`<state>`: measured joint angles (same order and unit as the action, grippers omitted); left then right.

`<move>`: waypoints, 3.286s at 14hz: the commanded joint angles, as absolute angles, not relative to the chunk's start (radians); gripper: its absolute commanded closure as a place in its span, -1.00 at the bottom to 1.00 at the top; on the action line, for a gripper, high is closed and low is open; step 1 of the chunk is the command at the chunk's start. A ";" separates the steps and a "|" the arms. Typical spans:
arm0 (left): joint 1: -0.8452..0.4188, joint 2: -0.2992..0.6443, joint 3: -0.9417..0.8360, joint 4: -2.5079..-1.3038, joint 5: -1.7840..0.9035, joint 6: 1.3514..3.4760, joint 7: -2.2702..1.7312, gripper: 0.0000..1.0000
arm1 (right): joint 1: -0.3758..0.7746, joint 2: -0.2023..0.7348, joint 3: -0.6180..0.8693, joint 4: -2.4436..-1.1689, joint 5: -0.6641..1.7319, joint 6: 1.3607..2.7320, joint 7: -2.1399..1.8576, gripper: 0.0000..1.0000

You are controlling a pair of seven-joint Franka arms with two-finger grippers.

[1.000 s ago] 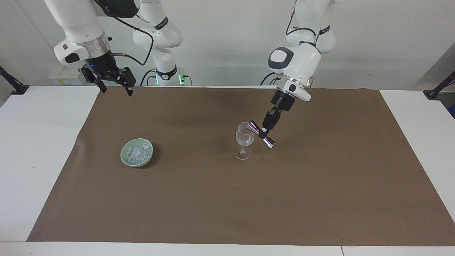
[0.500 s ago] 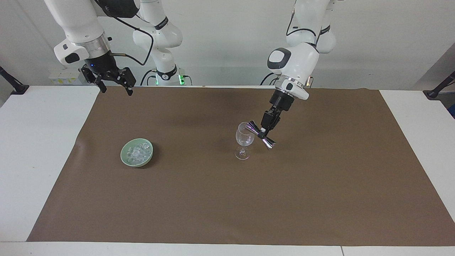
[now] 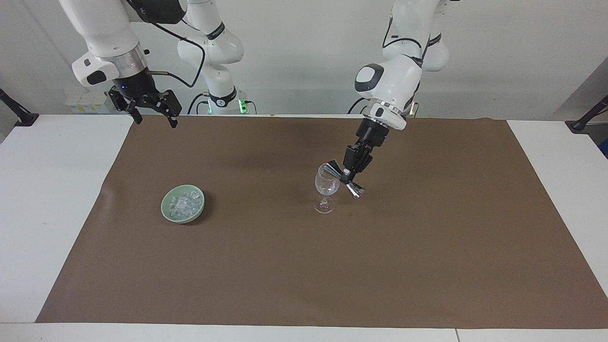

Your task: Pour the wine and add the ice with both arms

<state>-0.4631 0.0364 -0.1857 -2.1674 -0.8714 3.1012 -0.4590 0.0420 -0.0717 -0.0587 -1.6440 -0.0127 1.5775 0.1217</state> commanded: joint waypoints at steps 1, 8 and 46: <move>-0.482 0.049 -0.172 -2.154 -0.831 3.126 -0.459 1.00 | 0.037 -0.095 -0.058 -1.666 0.003 1.574 0.089 -1.00; -0.482 0.046 -0.170 -2.158 -0.752 3.148 -0.417 1.00 | 0.037 -0.095 -0.058 -1.666 0.003 1.574 0.089 -1.00; 0.563 -0.026 -0.146 -2.238 -1.337 1.904 -0.555 1.00 | 0.037 -0.095 -0.058 -1.666 0.002 1.574 0.089 -1.00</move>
